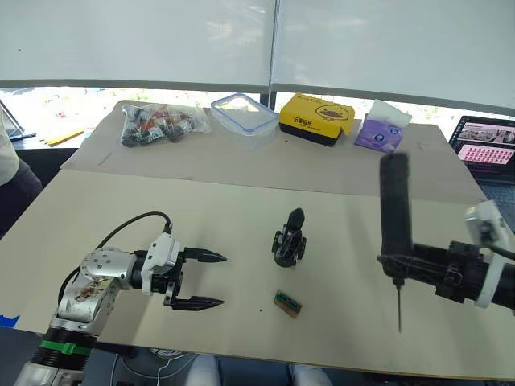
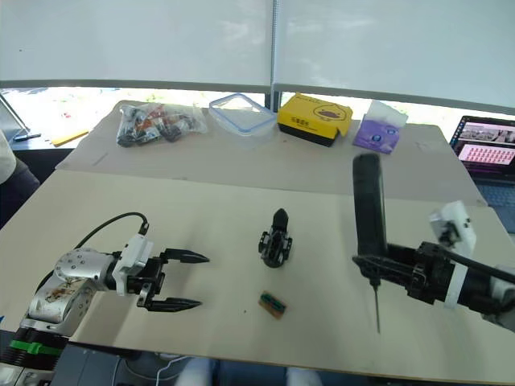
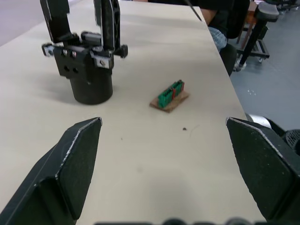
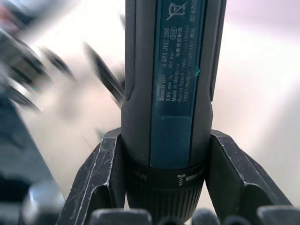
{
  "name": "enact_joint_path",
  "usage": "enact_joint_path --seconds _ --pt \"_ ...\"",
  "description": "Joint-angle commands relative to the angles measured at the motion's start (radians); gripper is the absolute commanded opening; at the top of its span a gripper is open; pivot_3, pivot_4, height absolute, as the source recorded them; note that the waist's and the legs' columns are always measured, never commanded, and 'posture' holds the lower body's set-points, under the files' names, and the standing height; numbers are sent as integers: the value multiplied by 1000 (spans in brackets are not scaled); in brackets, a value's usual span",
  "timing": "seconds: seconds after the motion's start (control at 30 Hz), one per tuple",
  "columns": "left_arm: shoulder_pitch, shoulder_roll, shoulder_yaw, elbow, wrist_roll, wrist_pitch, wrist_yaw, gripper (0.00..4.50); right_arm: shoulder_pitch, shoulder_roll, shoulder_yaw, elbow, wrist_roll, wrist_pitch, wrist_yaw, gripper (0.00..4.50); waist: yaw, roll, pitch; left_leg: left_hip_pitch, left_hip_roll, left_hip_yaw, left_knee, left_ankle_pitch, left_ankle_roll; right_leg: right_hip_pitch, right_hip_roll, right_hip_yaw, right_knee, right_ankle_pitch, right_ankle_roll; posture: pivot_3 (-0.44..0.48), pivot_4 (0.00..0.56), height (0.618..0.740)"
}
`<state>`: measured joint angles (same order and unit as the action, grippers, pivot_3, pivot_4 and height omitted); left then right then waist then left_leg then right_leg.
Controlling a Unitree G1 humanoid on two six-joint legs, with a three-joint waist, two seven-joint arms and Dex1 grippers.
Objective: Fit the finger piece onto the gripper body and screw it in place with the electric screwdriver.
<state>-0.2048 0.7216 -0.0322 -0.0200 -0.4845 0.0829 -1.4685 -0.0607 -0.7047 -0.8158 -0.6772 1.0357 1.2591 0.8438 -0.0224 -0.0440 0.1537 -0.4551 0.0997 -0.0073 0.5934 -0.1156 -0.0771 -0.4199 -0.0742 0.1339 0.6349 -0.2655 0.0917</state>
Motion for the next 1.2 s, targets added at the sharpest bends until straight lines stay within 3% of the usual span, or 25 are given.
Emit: enact_joint_path --seconds 0.03,0.17,0.33,0.5,0.8,1.2 --pt "-14 6 -2 27 35 -66 -18 4500 -12 81 -22 -139 85 -195 -88 1924 -2 1 0 0 0 0 0 0 0 0 0 0 0 0 0 0 150 740" --pt "4 3 -14 30 49 -89 -24 4500 25 173 84 -236 58 -367 -137 1924 0 1 0 0 0 0 0 0 0 0 0 0 0 0 0 0 150 740" --pt "-2 -35 -66 19 78 -98 -11 4500 141 251 328 -223 -259 -757 88 1924 3 2 0 -1 0 0 0 0 0 0 0 0 0 0 0 0 150 740" --pt "-42 -107 -141 18 138 -93 45 4500 188 285 492 -142 -374 -968 179 1924 5 2 0 0 0 0 4 0 0 1 0 0 5 0 0 0 150 740" --pt "-69 -215 -243 22 261 -73 203 4500 173 281 642 -95 -395 -1055 148 1924 3 3 0 1 0 0 5 1 0 0 1 0 8 -1 -1 0 150 740" --pt "-89 -259 -316 52 296 -54 227 4500 168 258 731 -32 -430 -1118 152 1924 5 3 0 1 0 0 5 1 0 0 1 0 8 -1 -1 0 150 740"
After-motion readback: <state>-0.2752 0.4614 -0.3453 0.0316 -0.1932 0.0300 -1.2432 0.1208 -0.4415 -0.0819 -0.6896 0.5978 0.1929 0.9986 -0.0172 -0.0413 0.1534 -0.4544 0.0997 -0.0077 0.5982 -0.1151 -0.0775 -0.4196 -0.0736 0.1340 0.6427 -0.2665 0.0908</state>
